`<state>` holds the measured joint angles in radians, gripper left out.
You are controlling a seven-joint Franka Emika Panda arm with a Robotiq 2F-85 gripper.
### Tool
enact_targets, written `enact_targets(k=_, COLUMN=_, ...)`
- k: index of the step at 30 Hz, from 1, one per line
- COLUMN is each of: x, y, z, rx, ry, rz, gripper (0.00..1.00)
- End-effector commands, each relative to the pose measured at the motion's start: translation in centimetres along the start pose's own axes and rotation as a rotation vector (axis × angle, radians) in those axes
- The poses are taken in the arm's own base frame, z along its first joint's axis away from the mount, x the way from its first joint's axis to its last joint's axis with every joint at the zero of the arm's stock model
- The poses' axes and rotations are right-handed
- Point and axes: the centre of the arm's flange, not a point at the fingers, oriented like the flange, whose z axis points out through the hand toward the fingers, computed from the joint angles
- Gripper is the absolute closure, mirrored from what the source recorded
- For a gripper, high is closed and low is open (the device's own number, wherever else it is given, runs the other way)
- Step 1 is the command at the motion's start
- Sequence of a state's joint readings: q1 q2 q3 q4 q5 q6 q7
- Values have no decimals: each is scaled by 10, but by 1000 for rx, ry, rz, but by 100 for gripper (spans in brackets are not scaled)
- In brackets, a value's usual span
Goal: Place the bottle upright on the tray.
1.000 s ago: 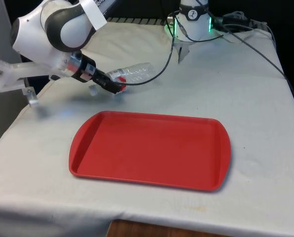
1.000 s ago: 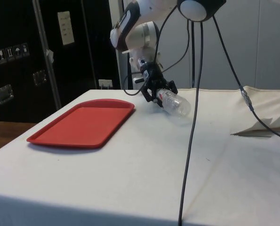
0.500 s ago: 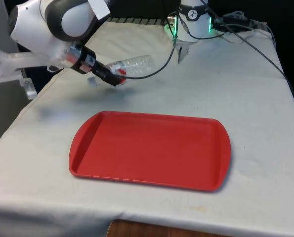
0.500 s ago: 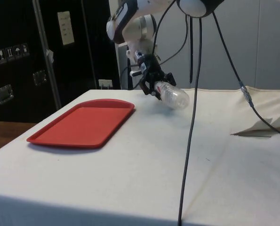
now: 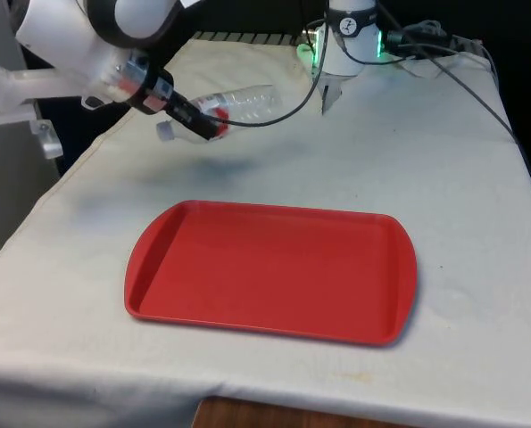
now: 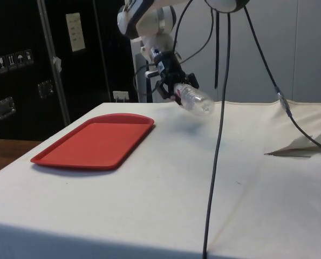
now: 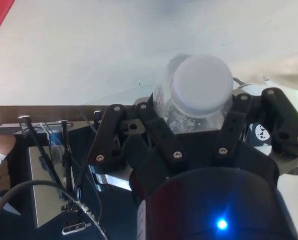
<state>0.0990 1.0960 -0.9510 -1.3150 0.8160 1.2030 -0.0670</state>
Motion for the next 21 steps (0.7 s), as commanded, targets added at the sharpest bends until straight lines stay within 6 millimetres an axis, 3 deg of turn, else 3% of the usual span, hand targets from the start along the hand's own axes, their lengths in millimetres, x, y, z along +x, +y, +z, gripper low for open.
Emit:
enact_targets(k=1, x=-4, y=-1, z=-4, rx=-1, ry=15, rz=2, gripper=68)
enact_targets(k=21, x=-1, y=-8, z=-11, rx=-21, ry=138, rz=18, gripper=68)
